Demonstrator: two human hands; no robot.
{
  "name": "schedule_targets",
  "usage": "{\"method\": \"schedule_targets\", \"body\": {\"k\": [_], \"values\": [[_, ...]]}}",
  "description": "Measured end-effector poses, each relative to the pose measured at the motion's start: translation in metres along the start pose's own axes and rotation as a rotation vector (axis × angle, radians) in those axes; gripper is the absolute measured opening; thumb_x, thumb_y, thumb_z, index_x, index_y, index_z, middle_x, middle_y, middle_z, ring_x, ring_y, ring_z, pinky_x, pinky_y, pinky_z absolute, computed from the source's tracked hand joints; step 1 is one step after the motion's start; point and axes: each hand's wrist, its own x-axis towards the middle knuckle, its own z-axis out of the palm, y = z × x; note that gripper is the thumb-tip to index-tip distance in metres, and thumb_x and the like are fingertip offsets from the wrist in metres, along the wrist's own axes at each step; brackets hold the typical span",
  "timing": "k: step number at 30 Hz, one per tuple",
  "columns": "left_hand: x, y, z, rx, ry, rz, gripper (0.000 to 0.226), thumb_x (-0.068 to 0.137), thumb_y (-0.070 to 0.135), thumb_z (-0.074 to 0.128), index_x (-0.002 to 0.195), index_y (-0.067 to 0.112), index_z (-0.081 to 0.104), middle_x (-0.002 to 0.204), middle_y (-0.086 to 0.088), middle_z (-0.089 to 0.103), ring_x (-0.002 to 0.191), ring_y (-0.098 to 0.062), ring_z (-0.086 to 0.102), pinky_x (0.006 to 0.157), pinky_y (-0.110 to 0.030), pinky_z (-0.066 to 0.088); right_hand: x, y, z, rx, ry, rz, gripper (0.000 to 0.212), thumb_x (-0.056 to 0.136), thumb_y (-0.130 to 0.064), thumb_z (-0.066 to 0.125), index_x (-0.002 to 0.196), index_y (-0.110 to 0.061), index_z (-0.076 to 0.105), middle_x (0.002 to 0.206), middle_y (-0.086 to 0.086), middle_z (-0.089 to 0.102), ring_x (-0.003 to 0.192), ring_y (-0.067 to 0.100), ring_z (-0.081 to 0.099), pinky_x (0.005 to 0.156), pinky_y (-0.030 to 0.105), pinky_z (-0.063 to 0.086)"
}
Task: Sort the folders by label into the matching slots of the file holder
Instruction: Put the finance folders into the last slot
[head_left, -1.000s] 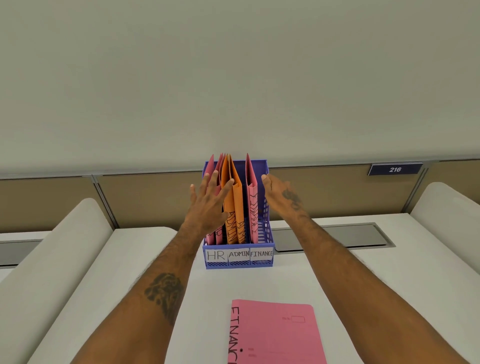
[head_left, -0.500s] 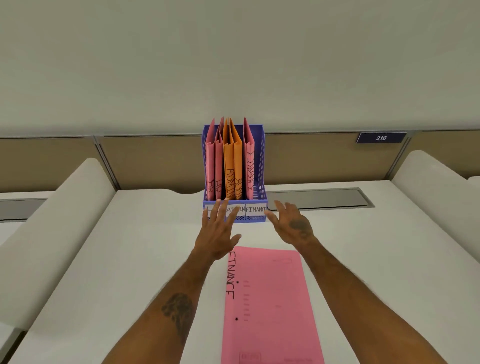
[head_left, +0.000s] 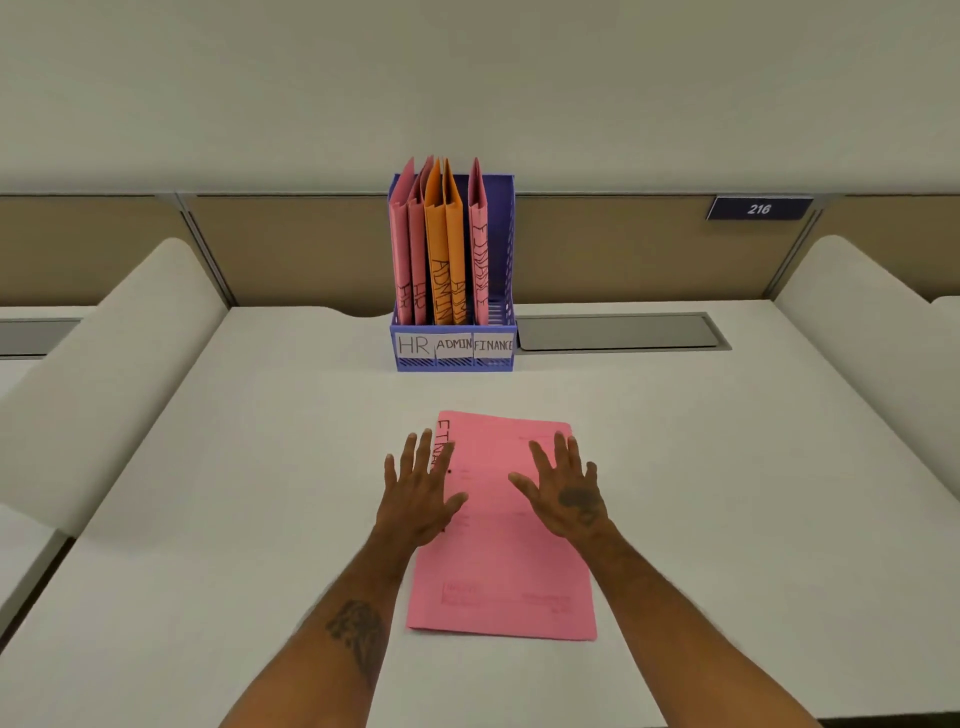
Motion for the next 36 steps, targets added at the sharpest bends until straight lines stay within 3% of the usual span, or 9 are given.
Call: {"method": "schedule_targets", "body": {"k": [4,10,15,18,22,25,29,32,36], "values": [[-0.023,0.009,0.015,-0.029,-0.029,-0.043,0.083,0.094,0.068,0.029,0.156,0.028,-0.01,0.163,-0.009,-0.017,0.15,-0.031,-0.018,0.118,-0.057,-0.003,-0.022,0.004,0.017,0.028,-0.049,-0.012,0.101,0.071,-0.078,-0.012,0.157,-0.027,0.008,0.164,0.013,-0.005,0.151,0.032,-0.006,0.118,0.057,0.01],[-0.045,0.021,0.028,-0.174,-0.093,-0.136,0.088,0.093,0.065,0.039,0.156,0.026,-0.009,0.165,-0.01,-0.01,0.151,-0.031,-0.008,0.121,-0.053,0.005,-0.044,0.012,0.04,0.116,-0.116,0.059,0.081,0.09,-0.074,0.013,0.156,-0.026,0.014,0.164,0.013,-0.008,0.151,0.036,0.003,0.117,0.059,0.016],[-0.052,0.034,0.035,-0.492,-0.098,-0.348,0.098,0.092,0.056,0.055,0.157,0.013,-0.005,0.164,-0.014,-0.002,0.152,-0.031,0.001,0.122,-0.046,0.011,-0.052,0.011,0.049,0.226,-0.146,0.199,0.08,0.09,-0.075,0.016,0.154,-0.026,0.018,0.164,0.014,-0.005,0.149,0.037,0.013,0.115,0.056,0.026],[-0.05,0.035,0.035,-0.597,-0.091,-0.479,0.098,0.091,0.053,0.059,0.155,0.005,0.002,0.163,-0.015,0.011,0.149,-0.033,0.011,0.119,-0.049,0.023,-0.055,0.01,0.052,0.322,-0.156,0.308,0.081,0.092,-0.073,0.019,0.154,-0.022,0.019,0.163,0.017,-0.002,0.148,0.036,0.015,0.115,0.054,0.028],[-0.045,0.034,0.031,-0.51,-0.105,-0.551,0.08,0.09,0.057,0.055,0.145,0.005,0.03,0.147,-0.014,0.034,0.137,-0.033,0.031,0.105,-0.048,0.039,-0.056,0.004,0.051,0.386,-0.107,0.404,0.076,0.095,-0.068,0.026,0.151,-0.017,0.024,0.16,0.019,0.016,0.144,0.036,0.024,0.111,0.049,0.035],[-0.04,0.033,0.028,-0.538,-0.158,-0.562,0.069,0.09,0.061,0.054,0.134,0.008,0.044,0.137,-0.014,0.04,0.13,-0.032,0.036,0.101,-0.048,0.041,-0.056,-0.003,0.048,0.452,-0.088,0.434,0.077,0.094,-0.067,0.033,0.15,-0.015,0.027,0.153,0.015,0.032,0.139,0.033,0.031,0.107,0.048,0.041],[-0.036,0.035,0.025,-0.683,-0.159,-0.522,0.071,0.088,0.057,0.06,0.136,0.009,0.043,0.133,-0.014,0.046,0.124,-0.032,0.045,0.101,-0.046,0.045,-0.052,-0.005,0.042,0.589,-0.042,0.489,0.078,0.092,-0.066,0.041,0.149,-0.013,0.031,0.148,0.013,0.042,0.135,0.033,0.037,0.104,0.047,0.042],[-0.036,0.038,0.021,-0.885,-0.14,-0.492,0.066,0.087,0.052,0.066,0.131,0.012,0.038,0.123,-0.008,0.059,0.101,-0.027,0.065,0.089,-0.046,0.057,-0.048,-0.001,0.037,0.668,-0.017,0.532,0.075,0.093,-0.063,0.044,0.148,-0.013,0.034,0.145,0.013,0.048,0.133,0.034,0.042,0.103,0.046,0.044],[-0.038,0.04,0.016,-1.012,-0.114,-0.452,0.06,0.086,0.044,0.07,0.123,0.021,0.029,0.112,-0.004,0.065,0.081,-0.022,0.072,0.074,-0.044,0.062,-0.047,0.007,0.033,0.726,0.002,0.55,0.071,0.094,-0.06,0.046,0.147,-0.013,0.036,0.142,0.012,0.053,0.127,0.032,0.051,0.101,0.043,0.047]]}}
